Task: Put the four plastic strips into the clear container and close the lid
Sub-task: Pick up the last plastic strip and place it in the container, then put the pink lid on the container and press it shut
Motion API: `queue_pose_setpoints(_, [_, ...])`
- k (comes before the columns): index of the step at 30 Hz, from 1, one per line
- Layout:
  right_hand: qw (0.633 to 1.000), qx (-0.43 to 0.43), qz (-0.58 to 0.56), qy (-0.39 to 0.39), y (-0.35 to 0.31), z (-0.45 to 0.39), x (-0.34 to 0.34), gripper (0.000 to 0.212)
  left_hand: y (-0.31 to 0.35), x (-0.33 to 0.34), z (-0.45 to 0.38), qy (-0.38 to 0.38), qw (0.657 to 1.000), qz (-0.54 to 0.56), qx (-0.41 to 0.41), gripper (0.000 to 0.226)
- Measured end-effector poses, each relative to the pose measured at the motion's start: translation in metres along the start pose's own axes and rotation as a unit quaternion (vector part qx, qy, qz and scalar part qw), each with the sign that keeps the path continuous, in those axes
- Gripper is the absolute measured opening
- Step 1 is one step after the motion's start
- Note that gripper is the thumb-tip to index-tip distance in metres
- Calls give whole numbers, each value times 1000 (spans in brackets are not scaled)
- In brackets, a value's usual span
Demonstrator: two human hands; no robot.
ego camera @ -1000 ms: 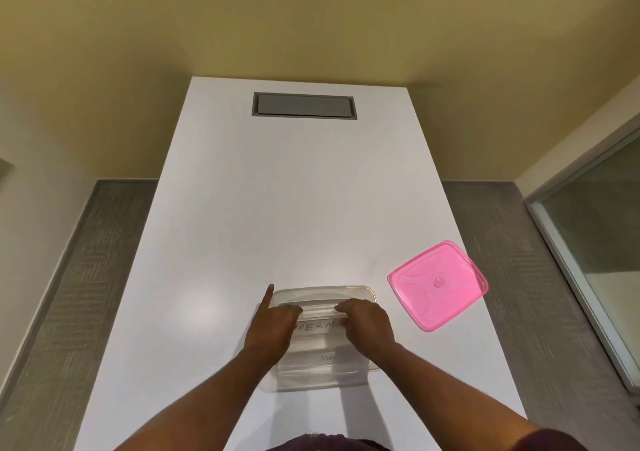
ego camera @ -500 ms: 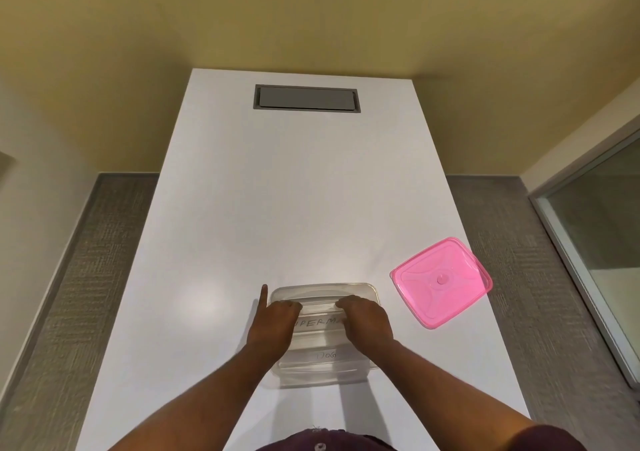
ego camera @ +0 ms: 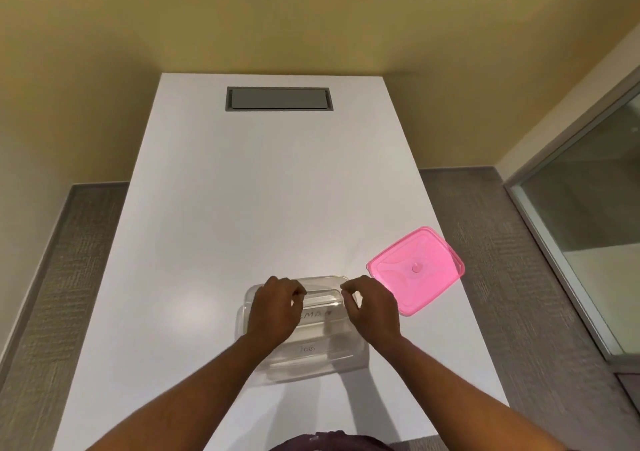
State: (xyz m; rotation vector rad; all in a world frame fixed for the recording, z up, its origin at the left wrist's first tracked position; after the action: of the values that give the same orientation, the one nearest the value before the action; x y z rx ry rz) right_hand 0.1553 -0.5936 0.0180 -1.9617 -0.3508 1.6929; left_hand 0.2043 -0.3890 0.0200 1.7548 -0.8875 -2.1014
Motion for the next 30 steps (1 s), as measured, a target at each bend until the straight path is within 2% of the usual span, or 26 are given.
queue_pose_setpoints(2, [999, 47, -5, 12, 21, -5, -13, 7, 5, 8, -8, 11, 986, 145, -86, 14])
queue_pose_setpoints(3, [998, 68, -8, 12, 33, -8, -20, 8, 11, 16, -12, 7, 976, 184, -114, 13])
queue_pose_setpoints(7, [994, 106, -4, 13, 84, -25, -49, 12, 49, 53, -32, -60, 941, 286, -173, 15])
queue_pose_setpoints(11, [989, 141, 14, -51, 144, -49, -70, 27, 94, 96, -45, -101, 889, 376, -242, 14])
queue_pose_setpoints(14, [977, 182, 22, -104, 186, -66, -80, 42, 109, 128, -49, -110, 870, 376, -299, 15])
queue_pose_setpoints(18, [962, 226, 21, -154, 235, -83, -88, 54, 116, 171, -56, -146, 881, 324, -313, 16])
queue_pose_setpoints(20, [953, 243, 32, -179, 255, -89, -90, 61, 112, 193, -56, -161, 861, 339, -344, 17])
queue_pose_setpoints(22, [946, 254, 39, -199, 269, -91, -89, 57, 105, 207, -54, -166, 845, 344, -375, 35])
queue_pose_setpoints(24, [939, 264, 34, -217, 279, -89, -86, 54, 101, 216, -54, -160, 844, 336, -386, 57])
queue_pose_setpoints(26, [937, 268, 7, -222, 284, -84, -84, 56, 98, 226, -54, -154, 842, 337, -393, 66])
queue_pose_setpoints(28, [939, 275, -15, -207, 285, -80, -84, 53, 98, 234, -54, -161, 827, 360, -400, 59])
queue_pose_setpoints(30, [938, 293, -28, -182, 287, -75, -85, 50, 101, 234, -54, -161, 810, 387, -410, 39])
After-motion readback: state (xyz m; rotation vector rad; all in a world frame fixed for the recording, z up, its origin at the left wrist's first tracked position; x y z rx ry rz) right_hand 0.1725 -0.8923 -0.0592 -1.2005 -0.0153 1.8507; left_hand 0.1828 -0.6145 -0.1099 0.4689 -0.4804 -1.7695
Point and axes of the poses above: each hand's wrist, its own z-axis away from the middle knuckle, its own x-axis out of the palm, y = z × x, the point moved 9 cm from there along -z, towards the middle knuckle, and after that the axes turned 3 degrees about z, right-handed, at the moved point
